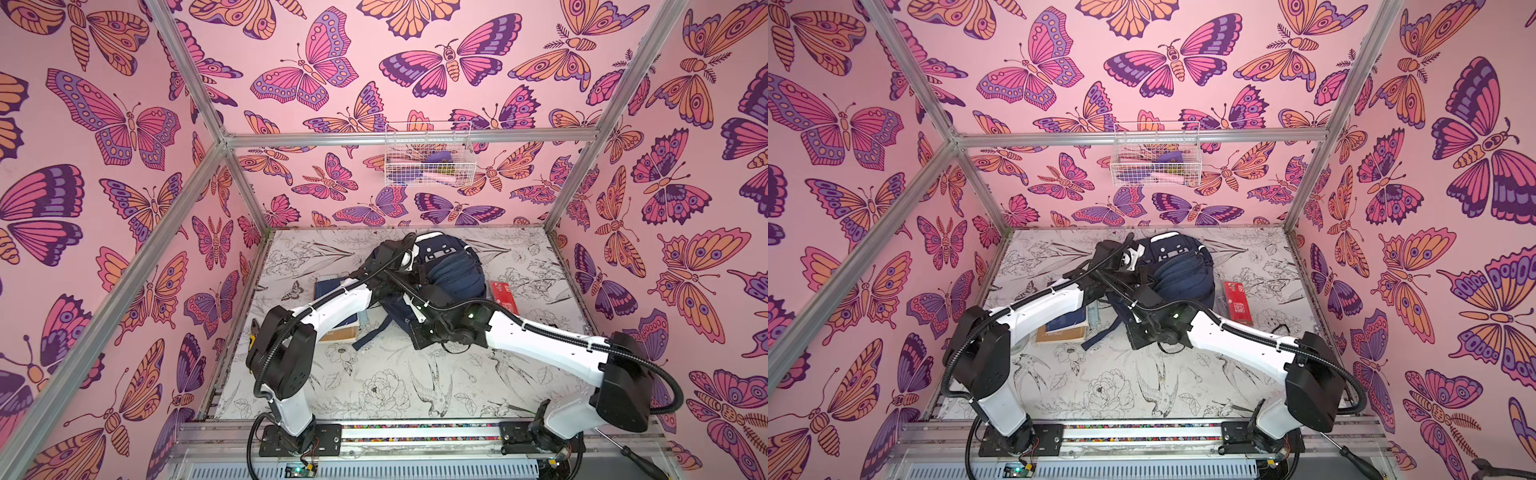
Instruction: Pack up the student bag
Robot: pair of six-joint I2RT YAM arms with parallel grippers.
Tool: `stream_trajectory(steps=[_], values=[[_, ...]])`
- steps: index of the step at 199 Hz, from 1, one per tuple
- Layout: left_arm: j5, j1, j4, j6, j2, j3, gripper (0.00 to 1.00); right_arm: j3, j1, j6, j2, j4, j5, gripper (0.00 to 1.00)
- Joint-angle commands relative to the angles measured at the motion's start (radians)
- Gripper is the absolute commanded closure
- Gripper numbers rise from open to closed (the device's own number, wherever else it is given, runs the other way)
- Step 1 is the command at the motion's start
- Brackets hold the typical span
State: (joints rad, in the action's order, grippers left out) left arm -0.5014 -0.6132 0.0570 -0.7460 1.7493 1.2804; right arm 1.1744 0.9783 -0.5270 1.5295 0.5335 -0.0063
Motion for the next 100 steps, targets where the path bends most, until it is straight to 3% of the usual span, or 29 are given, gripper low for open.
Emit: stream_trajectory(steps=[1, 9, 38, 56, 100], values=[[-0.096, -0.017, -0.23, -0.058, -0.059, -0.029, 1.0, 0.035, 0.016, -0.031, 0.011, -0.054, 0.042, 0.99], [-0.106, -0.012, -0.237, -0.049, -0.067, -0.054, 1.0, 0.031, 0.016, -0.035, -0.009, -0.038, 0.076, 0.91], [-0.118, 0.01, -0.232, 0.025, -0.107, -0.162, 1.0, -0.01, 0.003, -0.086, -0.138, 0.058, 0.265, 0.47], [-0.136, 0.022, -0.227, 0.07, -0.118, -0.212, 1.0, -0.074, -0.051, -0.107, -0.242, 0.068, 0.267, 0.42], [-0.165, 0.049, -0.152, 0.18, -0.071, -0.221, 1.0, -0.12, -0.211, -0.109, -0.388, 0.1, 0.082, 0.39]])
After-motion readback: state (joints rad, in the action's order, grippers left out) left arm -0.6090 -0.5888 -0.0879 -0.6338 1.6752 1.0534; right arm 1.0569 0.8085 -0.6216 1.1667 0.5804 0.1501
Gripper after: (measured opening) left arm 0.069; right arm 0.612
